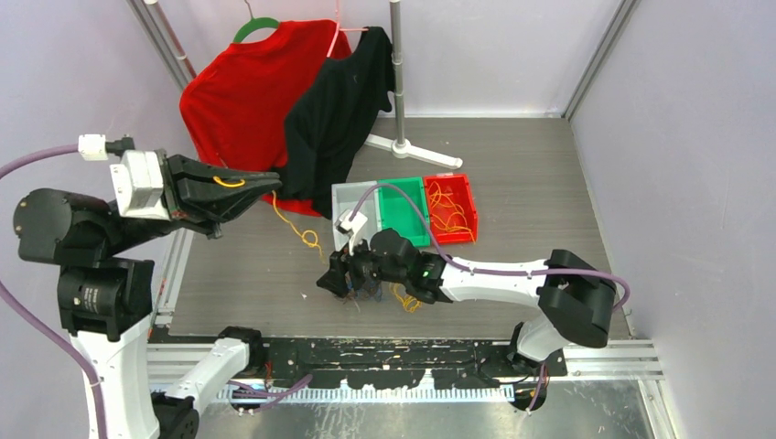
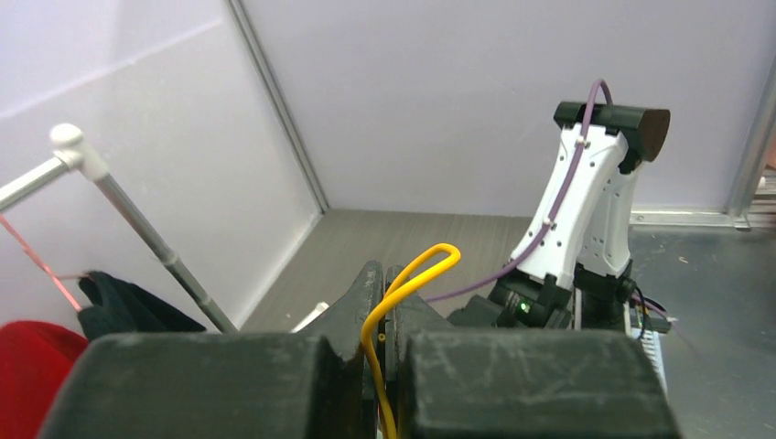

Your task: Untangle the cables

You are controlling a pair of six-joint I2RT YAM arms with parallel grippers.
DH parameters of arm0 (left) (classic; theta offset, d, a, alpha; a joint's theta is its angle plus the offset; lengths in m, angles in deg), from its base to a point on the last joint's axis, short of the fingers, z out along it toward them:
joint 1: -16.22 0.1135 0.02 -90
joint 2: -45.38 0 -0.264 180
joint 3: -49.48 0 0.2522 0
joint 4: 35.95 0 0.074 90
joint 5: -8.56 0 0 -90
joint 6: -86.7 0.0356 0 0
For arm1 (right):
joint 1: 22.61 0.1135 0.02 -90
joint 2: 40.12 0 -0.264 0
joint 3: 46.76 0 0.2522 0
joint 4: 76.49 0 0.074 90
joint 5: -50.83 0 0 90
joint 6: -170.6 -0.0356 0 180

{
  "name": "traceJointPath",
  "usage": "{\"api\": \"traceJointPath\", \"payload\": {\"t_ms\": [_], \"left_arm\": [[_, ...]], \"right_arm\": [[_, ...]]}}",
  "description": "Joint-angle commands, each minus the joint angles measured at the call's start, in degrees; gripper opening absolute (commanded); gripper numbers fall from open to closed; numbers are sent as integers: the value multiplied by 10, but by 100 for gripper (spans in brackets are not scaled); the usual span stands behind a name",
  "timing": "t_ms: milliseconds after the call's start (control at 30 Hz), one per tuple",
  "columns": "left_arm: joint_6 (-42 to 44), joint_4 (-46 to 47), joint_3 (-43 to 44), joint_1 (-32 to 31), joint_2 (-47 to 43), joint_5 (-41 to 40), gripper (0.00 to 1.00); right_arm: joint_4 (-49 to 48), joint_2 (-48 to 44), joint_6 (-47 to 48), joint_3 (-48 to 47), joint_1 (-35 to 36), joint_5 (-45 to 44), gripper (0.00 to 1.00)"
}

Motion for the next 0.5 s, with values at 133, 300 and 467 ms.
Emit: {"api": "traceJointPath", "payload": {"t_ms": [133,300,467], "left_arm": [[10,47,93,2,22,-17,0],[43,77,152,2,39,-81,0],[88,142,188,2,52,-172,0]], "right_arm": [[-49,37,-15,29,-13,-37,60],[-63,64,-36,42,-17,-40,58],[-91,84,-63,57,-17,-43,53]]}}
